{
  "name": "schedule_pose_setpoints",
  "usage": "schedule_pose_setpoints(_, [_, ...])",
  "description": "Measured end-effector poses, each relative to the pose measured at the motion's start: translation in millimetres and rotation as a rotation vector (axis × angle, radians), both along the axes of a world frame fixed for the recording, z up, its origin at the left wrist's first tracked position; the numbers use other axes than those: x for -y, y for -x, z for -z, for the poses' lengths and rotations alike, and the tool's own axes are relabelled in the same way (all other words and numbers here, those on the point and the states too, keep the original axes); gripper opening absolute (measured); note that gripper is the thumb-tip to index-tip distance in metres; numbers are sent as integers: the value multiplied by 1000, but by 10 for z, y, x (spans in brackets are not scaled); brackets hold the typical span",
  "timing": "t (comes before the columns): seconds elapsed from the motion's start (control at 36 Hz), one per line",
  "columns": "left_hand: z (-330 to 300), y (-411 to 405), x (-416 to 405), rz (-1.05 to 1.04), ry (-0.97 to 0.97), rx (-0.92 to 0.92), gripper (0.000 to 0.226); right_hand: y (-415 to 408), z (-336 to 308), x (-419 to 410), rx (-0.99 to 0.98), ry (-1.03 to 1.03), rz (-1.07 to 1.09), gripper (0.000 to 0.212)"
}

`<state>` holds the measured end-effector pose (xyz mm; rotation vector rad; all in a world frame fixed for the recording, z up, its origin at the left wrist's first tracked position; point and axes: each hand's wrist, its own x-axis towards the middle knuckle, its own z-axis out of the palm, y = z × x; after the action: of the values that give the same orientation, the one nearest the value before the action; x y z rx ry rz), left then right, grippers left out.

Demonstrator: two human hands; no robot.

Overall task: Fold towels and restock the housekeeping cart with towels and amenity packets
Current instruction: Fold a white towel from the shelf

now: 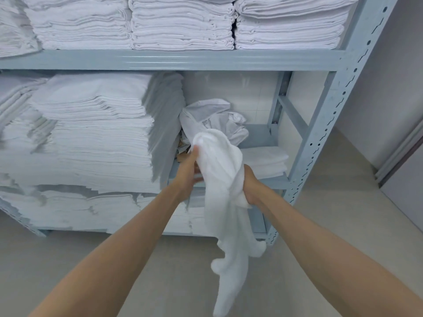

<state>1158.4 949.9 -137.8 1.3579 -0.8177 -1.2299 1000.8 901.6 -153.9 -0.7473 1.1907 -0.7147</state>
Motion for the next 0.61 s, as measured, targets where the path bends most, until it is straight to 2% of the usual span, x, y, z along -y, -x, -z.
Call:
schedule_pose_setpoints(0.06, [301, -41, -171, 87, -72, -76, 60, 12, -50, 43, 81, -32, 64, 29])
schedule_pose_setpoints(0.14, [701, 17, -440, 192, -79, 34, 27, 0, -190, 126, 174, -28, 113, 33])
schedule_pose_setpoints(0.17, [814, 57, -496, 183, -99, 28, 31, -25, -277, 127, 187, -11, 101, 32])
schedule_pose_setpoints(0.22, [922, 184, -569, 238, -203, -122, 39, -72, -375, 181, 162, 64, 111, 33])
schedule_pose_setpoints(0.31, [912, 296, -634, 381, -279, -175, 26, -77, -442, 245, 169, 106, 137, 33])
schedule_pose_setpoints(0.36, [932, 303, -623, 359, -223, -161, 27, -12, -415, 279, 232, 46, 118, 31])
schedule_pose_setpoints(0.42, [910, 287, -633, 245, -231, -223, 26, 77, -282, 317, 227, 28, 193, 28])
schedule_pose_setpoints(0.5, [841, 235, -603, 186, -247, -275, 14, 155, 42, 250, 275, -83, 207, 48])
schedule_pose_setpoints(0.61, [731, 182, -408, 104, -254, -477, 11, 201, 492, 23, 237, -185, -39, 88])
